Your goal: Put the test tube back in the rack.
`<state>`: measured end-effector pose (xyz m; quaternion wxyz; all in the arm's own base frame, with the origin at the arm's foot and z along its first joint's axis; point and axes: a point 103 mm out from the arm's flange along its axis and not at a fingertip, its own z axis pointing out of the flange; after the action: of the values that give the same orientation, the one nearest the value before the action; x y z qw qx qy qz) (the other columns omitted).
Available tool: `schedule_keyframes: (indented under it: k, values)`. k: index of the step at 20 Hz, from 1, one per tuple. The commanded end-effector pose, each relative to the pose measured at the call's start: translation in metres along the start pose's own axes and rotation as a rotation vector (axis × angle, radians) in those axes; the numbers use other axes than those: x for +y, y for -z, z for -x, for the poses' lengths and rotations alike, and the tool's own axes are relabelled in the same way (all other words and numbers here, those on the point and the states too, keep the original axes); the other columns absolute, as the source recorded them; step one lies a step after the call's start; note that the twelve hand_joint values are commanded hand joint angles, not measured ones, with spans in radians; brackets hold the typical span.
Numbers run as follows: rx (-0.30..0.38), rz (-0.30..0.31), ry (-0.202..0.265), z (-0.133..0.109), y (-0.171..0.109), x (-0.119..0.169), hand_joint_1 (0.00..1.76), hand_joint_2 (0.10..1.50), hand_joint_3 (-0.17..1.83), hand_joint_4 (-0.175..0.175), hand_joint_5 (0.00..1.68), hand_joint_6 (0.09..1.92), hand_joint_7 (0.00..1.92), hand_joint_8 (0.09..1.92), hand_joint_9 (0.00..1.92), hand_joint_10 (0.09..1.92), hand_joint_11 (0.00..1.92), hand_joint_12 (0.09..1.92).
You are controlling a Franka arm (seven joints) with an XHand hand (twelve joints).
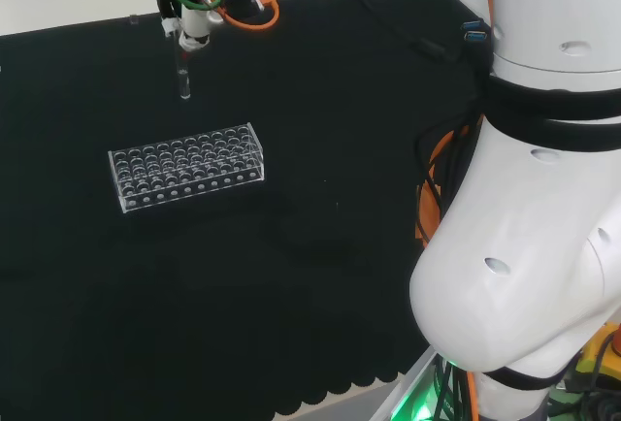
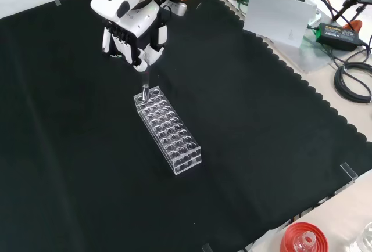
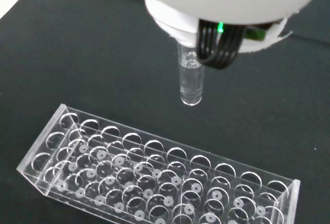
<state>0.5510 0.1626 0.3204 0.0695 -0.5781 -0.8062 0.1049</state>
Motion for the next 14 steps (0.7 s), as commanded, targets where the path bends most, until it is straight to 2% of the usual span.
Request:
schedule_keyframes:
  k: [1,5,14]
  values:
    - [-0.001,0.0,0.005,0.002,-0.001,-0.002,1.44,0.51,0.82,-0.175,1.35,0.56,1.46,0.66,1.39,0.37,0.78,1.22]
    - [0.038,-0.042,0.008,0.001,-0.004,0.002,1.44,0.51,0.82,-0.175,1.35,0.56,1.46,0.66,1.39,0.37,0.78,1.22]
    - [0.038,-0.087,0.052,-0.009,-0.015,0.009,1.44,0.51,0.82,-0.175,1.35,0.56,1.46,0.66,1.39,0.37,0.78,1.22]
